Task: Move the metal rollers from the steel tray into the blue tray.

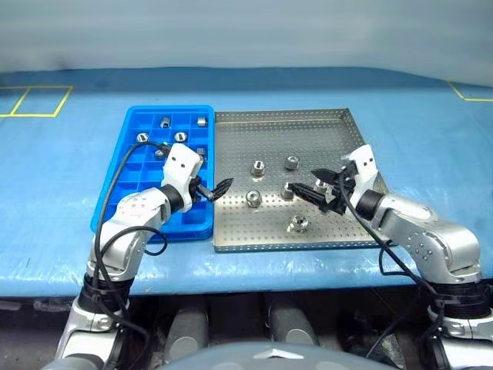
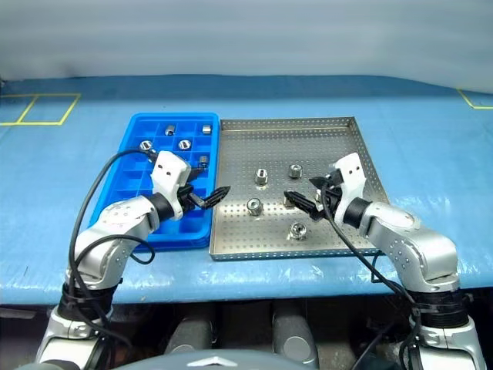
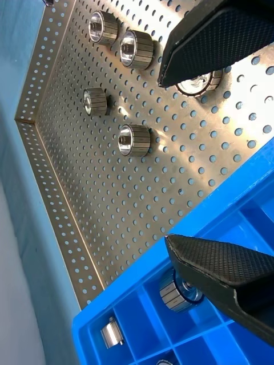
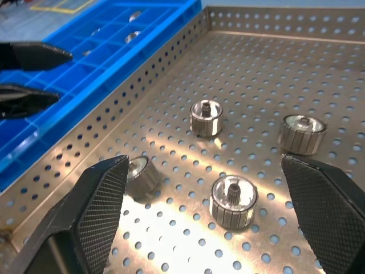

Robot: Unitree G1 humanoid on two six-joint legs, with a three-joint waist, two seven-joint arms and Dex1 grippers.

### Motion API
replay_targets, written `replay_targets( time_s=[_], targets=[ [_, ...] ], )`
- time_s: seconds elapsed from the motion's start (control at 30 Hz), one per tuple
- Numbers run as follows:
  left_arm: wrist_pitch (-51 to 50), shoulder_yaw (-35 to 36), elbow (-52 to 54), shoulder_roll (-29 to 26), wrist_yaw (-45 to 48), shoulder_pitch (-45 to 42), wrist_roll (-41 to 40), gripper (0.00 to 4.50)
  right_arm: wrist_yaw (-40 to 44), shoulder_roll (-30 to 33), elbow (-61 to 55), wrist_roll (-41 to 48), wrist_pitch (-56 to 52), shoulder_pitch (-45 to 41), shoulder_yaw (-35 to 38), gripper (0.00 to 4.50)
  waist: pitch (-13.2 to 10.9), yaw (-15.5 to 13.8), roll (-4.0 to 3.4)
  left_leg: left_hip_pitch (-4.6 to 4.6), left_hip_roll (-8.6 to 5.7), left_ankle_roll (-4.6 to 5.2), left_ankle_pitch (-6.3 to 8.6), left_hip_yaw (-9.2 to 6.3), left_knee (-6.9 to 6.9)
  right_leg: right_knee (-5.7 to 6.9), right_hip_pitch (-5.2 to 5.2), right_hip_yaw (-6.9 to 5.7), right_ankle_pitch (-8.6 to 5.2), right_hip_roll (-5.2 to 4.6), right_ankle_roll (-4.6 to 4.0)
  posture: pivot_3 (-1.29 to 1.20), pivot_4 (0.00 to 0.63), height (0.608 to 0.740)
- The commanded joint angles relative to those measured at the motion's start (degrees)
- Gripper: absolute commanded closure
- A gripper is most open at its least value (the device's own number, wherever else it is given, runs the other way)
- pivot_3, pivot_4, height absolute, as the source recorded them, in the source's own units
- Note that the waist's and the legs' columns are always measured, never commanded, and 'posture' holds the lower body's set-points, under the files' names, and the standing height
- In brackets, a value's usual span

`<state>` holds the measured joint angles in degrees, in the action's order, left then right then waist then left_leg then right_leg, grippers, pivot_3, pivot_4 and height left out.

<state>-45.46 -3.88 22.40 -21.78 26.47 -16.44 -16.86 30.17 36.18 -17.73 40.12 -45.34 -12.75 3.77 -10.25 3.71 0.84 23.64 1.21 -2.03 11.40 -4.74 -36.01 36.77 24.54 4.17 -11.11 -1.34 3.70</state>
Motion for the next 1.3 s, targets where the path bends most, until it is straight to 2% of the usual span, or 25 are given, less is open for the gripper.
replay_targets(
  time_s=[0.03,0.2,0.93,1.3],
  targets=[
    [1.31,0.34,3.33,-0.52,0.71,0.46,-0.92,0.01,1.42,0.78,0.43,-3.41,2.29,-0.82,-0.54,0.0,0.0,-0.15,0.0,0.0,0.0,0.0,0.0,-0.01,0.0,0.0,0.0,-0.01,0.0,0.0,0.0,0.02,0.15,0.74],
    [1.16,-0.08,3.95,-0.76,1.22,1.09,-0.93,0.01,1.43,0.24,0.28,-6.5,3.12,-1.5,-0.69,0.0,0.0,-0.33,0.01,-0.01,-0.01,0.0,0.0,0.0,-0.05,0.02,-0.02,0.0,0.01,-0.01,0.01,0.02,0.15,0.74],
    [2.38,-1.25,2.59,-0.33,1.85,1.03,-0.57,0.01,0.78,-1.83,0.08,-9.67,3.98,-1.56,1.13,0.0,0.0,-0.3,0.01,-0.02,-0.01,0.0,0.0,0.0,-0.05,0.03,-0.02,0.01,0.01,0.0,0.02,0.01,0.15,0.74],
    [2.58,-3.73,2.52,2.35,1.17,1.22,-0.59,0.01,-0.21,-3.17,-1.02,-10.54,3.8,-1.29,0.91,0.0,0.0,-0.31,0.01,-0.03,-0.01,0.0,0.0,0.0,-0.05,0.05,-0.03,0.01,0.01,0.0,0.02,0.0,0.15,0.74]
  ],
)
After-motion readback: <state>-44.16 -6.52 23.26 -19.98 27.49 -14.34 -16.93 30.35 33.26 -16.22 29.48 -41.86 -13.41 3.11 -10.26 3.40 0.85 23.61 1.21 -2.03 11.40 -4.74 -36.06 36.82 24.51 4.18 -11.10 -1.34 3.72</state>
